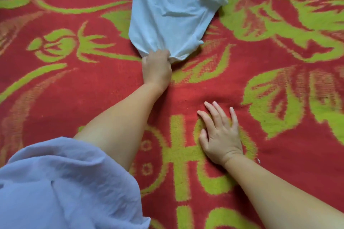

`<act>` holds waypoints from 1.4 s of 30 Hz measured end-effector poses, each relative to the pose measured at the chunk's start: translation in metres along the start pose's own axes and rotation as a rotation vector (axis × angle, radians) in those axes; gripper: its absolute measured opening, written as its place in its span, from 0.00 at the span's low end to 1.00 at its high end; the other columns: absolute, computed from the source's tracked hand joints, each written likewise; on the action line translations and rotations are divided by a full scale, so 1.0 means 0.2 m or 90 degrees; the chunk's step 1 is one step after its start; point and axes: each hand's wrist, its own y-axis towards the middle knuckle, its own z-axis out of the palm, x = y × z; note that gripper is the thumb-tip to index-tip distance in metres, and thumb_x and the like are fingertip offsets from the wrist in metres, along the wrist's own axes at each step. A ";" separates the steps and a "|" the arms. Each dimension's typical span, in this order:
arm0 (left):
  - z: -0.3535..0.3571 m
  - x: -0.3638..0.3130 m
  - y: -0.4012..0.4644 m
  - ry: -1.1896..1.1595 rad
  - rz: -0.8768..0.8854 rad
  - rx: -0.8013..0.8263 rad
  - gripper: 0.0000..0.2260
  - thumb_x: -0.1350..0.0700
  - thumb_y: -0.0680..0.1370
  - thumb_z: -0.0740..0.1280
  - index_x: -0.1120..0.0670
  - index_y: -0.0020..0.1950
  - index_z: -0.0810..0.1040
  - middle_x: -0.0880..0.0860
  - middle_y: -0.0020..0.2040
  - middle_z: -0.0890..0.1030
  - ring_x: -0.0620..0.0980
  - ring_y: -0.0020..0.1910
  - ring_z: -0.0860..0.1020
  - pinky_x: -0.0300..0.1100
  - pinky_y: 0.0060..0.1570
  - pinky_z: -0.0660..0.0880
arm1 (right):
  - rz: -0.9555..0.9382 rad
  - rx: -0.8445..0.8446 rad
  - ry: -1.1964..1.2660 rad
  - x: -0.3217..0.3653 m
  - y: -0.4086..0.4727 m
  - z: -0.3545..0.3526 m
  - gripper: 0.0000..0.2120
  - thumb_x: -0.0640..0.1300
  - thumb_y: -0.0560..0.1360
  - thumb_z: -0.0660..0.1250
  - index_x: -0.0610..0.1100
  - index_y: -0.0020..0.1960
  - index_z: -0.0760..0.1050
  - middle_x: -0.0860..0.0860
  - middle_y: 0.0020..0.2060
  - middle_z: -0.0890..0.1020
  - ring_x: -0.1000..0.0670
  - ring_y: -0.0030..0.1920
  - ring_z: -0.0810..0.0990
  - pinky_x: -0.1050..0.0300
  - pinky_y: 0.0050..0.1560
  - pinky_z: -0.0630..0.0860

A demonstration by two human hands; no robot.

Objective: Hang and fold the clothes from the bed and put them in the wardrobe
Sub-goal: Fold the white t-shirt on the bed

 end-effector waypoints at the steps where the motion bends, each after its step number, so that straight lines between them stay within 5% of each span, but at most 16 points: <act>1: -0.01 0.02 -0.05 0.004 0.010 0.007 0.07 0.58 0.77 0.59 0.57 0.47 0.76 0.57 0.50 0.80 0.60 0.53 0.74 0.47 0.42 0.58 | 0.002 0.000 0.000 -0.01 0.00 0.00 0.26 0.50 0.71 0.54 0.47 0.66 0.75 0.47 0.70 0.71 0.47 0.72 0.65 0.37 0.70 0.54; 8: -0.01 0.10 -0.75 -0.041 0.015 0.050 0.08 0.61 0.74 0.63 0.53 0.36 0.70 0.56 0.40 0.79 0.59 0.45 0.75 0.44 0.40 0.52 | 0.006 0.001 0.042 -0.02 0.05 -0.02 0.27 0.51 0.71 0.52 0.44 0.66 0.74 0.46 0.70 0.71 0.46 0.73 0.66 0.37 0.72 0.52; 13: -0.21 0.06 -1.23 -0.203 -0.092 0.166 0.10 0.57 0.71 0.55 0.53 0.29 0.61 0.58 0.31 0.73 0.63 0.39 0.74 0.46 0.38 0.57 | 0.067 0.203 0.093 0.00 -0.05 -0.11 0.29 0.51 0.78 0.60 0.42 0.75 0.59 0.47 0.75 0.60 0.49 0.77 0.53 0.43 0.75 0.46; 18: -0.77 -0.14 -1.46 -0.369 -0.058 -0.005 0.09 0.61 0.67 0.55 0.58 0.26 0.62 0.62 0.25 0.65 0.55 0.27 0.62 0.46 0.32 0.56 | 0.180 0.242 0.205 0.07 -0.27 -0.58 0.44 0.55 0.73 0.70 0.49 0.78 0.46 0.45 0.77 0.52 0.44 0.76 0.53 0.42 0.73 0.58; 21: -1.20 -0.32 -1.49 -0.482 -0.029 -0.052 0.09 0.62 0.68 0.55 0.63 0.28 0.64 0.55 0.24 0.62 0.47 0.27 0.60 0.43 0.29 0.57 | 0.075 0.301 0.174 0.21 -0.26 -0.97 0.31 0.55 0.75 0.66 0.52 0.75 0.61 0.45 0.75 0.59 0.45 0.75 0.57 0.38 0.71 0.59; 24: -1.65 -0.43 -1.48 -0.562 0.028 -0.073 0.10 0.62 0.68 0.55 0.54 0.27 0.61 0.45 0.24 0.60 0.43 0.26 0.59 0.36 0.27 0.56 | -0.016 0.236 0.204 0.38 -0.23 -1.39 0.08 0.43 0.77 0.61 0.45 0.52 0.78 0.44 0.58 0.78 0.43 0.60 0.75 0.49 0.58 0.66; 26: -1.90 -0.44 -1.45 -0.557 0.041 -0.103 0.08 0.62 0.68 0.55 0.56 0.28 0.62 0.44 0.26 0.60 0.43 0.27 0.59 0.39 0.28 0.57 | 0.014 0.134 0.315 0.47 -0.20 -1.69 0.10 0.38 0.78 0.59 0.43 0.38 0.72 0.44 0.38 0.80 0.42 0.43 0.78 0.54 0.41 0.62; 28: -2.12 -0.43 -1.43 -0.546 0.034 -0.129 0.07 0.60 0.66 0.55 0.62 0.29 0.64 0.50 0.28 0.61 0.45 0.29 0.60 0.43 0.30 0.58 | 0.047 0.110 0.461 0.54 -0.17 -2.00 0.14 0.36 0.79 0.56 0.44 0.35 0.68 0.49 0.30 0.76 0.45 0.36 0.78 0.53 0.40 0.67; 30: -2.29 -0.43 -1.41 -0.533 0.034 -0.132 0.07 0.59 0.65 0.54 0.63 0.30 0.64 0.54 0.29 0.61 0.46 0.29 0.60 0.42 0.29 0.57 | 0.013 0.221 0.524 0.60 -0.17 -2.26 0.11 0.34 0.77 0.56 0.44 0.39 0.71 0.46 0.35 0.80 0.44 0.41 0.83 0.52 0.42 0.76; 32: -2.43 -0.46 -1.41 -0.529 0.036 -0.126 0.10 0.59 0.64 0.54 0.66 0.31 0.66 0.55 0.29 0.63 0.47 0.30 0.60 0.41 0.29 0.57 | -0.047 0.378 0.487 0.67 -0.21 -2.43 0.07 0.37 0.76 0.59 0.45 0.48 0.74 0.46 0.43 0.81 0.48 0.45 0.82 0.56 0.41 0.74; 34: -2.54 -0.50 -1.40 -0.538 0.032 -0.121 0.11 0.58 0.64 0.54 0.67 0.32 0.69 0.55 0.30 0.64 0.49 0.31 0.62 0.42 0.30 0.58 | -0.086 0.435 0.465 0.74 -0.27 -2.53 0.15 0.39 0.76 0.63 0.47 0.62 0.69 0.47 0.50 0.79 0.51 0.46 0.78 0.59 0.42 0.72; 37: -2.73 -0.56 -1.41 -0.561 0.063 -0.095 0.10 0.59 0.63 0.55 0.58 0.31 0.75 0.51 0.27 0.71 0.45 0.29 0.66 0.37 0.27 0.62 | -0.144 0.307 0.429 0.83 -0.33 -2.61 0.22 0.40 0.76 0.66 0.43 0.68 0.66 0.50 0.55 0.77 0.50 0.53 0.76 0.63 0.48 0.73; 39: -2.86 -0.58 -1.42 -0.559 0.100 -0.091 0.10 0.59 0.63 0.56 0.52 0.29 0.77 0.44 0.24 0.73 0.40 0.25 0.67 0.32 0.26 0.64 | -0.150 0.215 0.406 0.87 -0.33 -2.69 0.11 0.39 0.77 0.64 0.40 0.58 0.75 0.48 0.48 0.78 0.49 0.48 0.76 0.58 0.45 0.73; 42: -3.02 -0.56 -1.42 -0.529 0.094 -0.125 0.11 0.57 0.63 0.57 0.58 0.32 0.78 0.47 0.27 0.72 0.44 0.28 0.67 0.35 0.26 0.63 | -0.089 0.110 0.413 0.88 -0.29 -2.84 0.06 0.43 0.73 0.64 0.41 0.45 0.76 0.46 0.40 0.78 0.47 0.42 0.75 0.54 0.42 0.71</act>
